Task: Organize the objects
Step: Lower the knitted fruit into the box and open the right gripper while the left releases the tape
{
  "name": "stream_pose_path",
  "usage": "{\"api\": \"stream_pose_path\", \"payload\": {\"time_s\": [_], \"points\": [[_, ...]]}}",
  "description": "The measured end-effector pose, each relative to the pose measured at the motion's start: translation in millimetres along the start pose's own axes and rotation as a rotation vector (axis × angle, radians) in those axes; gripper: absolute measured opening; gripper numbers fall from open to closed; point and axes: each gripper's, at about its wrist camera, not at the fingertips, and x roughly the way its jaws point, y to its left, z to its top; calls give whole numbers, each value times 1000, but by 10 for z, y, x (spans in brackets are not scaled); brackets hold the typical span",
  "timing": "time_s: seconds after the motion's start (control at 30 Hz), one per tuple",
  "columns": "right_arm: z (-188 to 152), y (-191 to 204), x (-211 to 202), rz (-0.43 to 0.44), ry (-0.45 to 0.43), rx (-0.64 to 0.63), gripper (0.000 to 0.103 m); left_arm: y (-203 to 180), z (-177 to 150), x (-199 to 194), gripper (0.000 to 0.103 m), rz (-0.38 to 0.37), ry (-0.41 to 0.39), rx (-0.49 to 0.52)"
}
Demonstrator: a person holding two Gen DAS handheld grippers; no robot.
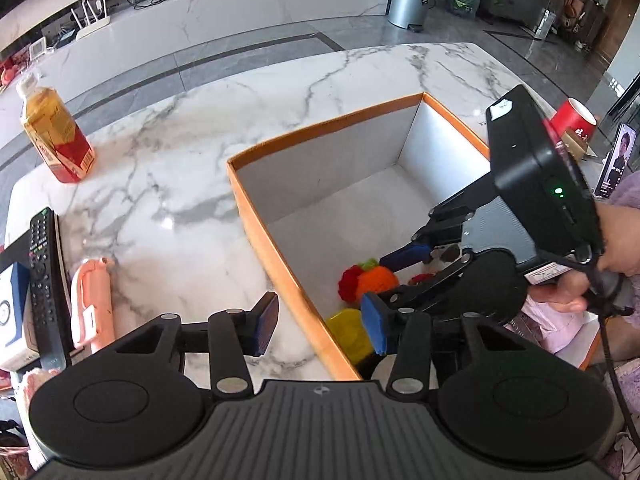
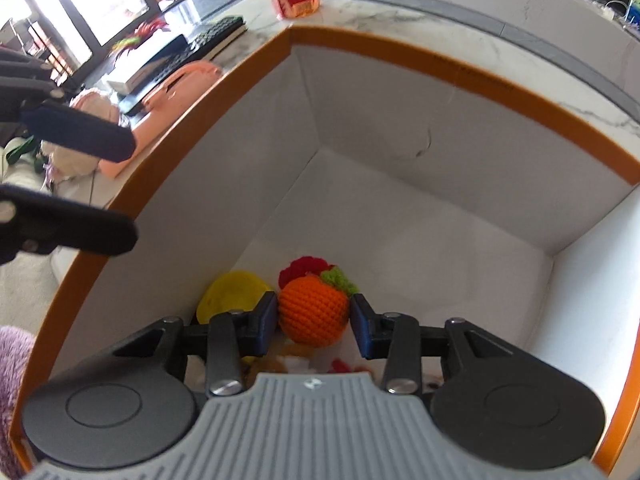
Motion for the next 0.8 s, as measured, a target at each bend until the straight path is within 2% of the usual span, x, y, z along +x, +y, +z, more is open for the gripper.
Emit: {"api": "stream_pose_path", "payload": {"time_s": [0.27, 0.43, 0.6, 0.67, 0.8], "points": [[0, -8, -12, -26, 14, 16, 42, 64, -70, 50, 55, -18, -17, -50], [23, -8, -17, 37, -15, 47, 42, 69, -74, 53, 55, -26, -29, -76], [25, -21, 27, 16, 41, 67, 42, 50, -79, 49, 55, -30, -35, -75], [12, -46, 61, 32, 64, 84, 42, 48, -82, 50, 55, -27, -38, -75], [-30, -20, 60, 27, 51, 68, 44, 55, -84, 40, 55, -24, -55, -93]]}}
